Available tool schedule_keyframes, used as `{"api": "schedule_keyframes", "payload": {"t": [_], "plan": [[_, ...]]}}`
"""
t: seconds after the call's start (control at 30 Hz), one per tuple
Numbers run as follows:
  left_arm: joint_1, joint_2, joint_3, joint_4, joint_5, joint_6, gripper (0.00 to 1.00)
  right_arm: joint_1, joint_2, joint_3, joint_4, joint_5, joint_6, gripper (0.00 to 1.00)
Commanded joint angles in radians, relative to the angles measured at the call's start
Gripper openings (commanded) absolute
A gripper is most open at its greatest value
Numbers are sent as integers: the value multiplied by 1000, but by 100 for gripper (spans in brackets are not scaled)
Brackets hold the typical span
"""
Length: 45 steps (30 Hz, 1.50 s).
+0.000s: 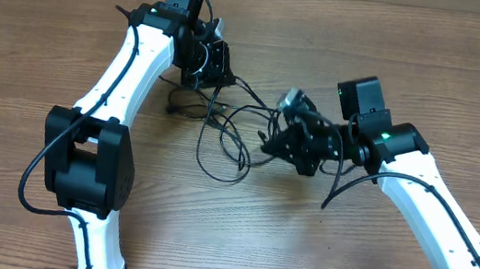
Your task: Untangle cables
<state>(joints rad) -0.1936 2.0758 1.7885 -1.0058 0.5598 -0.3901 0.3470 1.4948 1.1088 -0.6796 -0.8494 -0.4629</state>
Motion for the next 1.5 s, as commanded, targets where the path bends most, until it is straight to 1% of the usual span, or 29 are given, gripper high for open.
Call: {"api": "schedule_keyframes", "payload": {"t": [0.0,0.03,0.07,0.2,0.47,0.6,0.67,0.73,0.8,0.9,0.97,1.0,1.03,1.07,1.1,1.13,1.23,1.3,1.47], "plan": [[6,-15,21,-13,-40,14,9,5,-29,3,72,87,249,4],[6,-15,21,-14,-40,18,9,5,-29,3,84,136,298,4],[6,-15,21,-14,-46,21,9,5,-29,3,92,262,411,4],[6,-15,21,-14,-47,21,9,5,-29,3,65,511,610,4],[6,-15,21,-14,-53,32,8,5,-29,3,-28,816,836,4],[6,-15,21,-15,-64,32,8,5,-29,3,-68,875,860,5],[6,-15,21,-15,-68,31,8,5,-29,3,-77,875,859,25],[6,-15,21,-15,-70,31,8,5,-29,3,-79,874,859,58],[6,-15,21,-16,-70,32,8,5,-29,3,-79,874,859,69],[5,-15,20,-19,-71,32,9,5,-29,3,-79,874,859,77],[3,-15,20,-19,-73,32,11,5,-28,3,-79,873,859,82],[3,-15,20,-19,-74,32,15,5,-28,3,-79,873,859,86],[3,-15,20,-19,-74,32,19,5,-28,3,-79,872,859,87],[3,-15,20,-20,-76,32,30,5,-28,3,-79,871,859,90],[3,-15,20,-21,-80,32,40,5,-28,3,-79,871,859,91],[3,-15,20,-25,-96,32,57,5,-27,3,-79,871,859,91],[3,-15,20,-40,-138,31,89,5,-22,3,-79,871,859,93],[3,-15,20,-51,-164,31,100,5,-8,3,-79,870,859,93],[3,-15,20,-57,-199,31,100,5,10,3,-77,871,859,93]]}}
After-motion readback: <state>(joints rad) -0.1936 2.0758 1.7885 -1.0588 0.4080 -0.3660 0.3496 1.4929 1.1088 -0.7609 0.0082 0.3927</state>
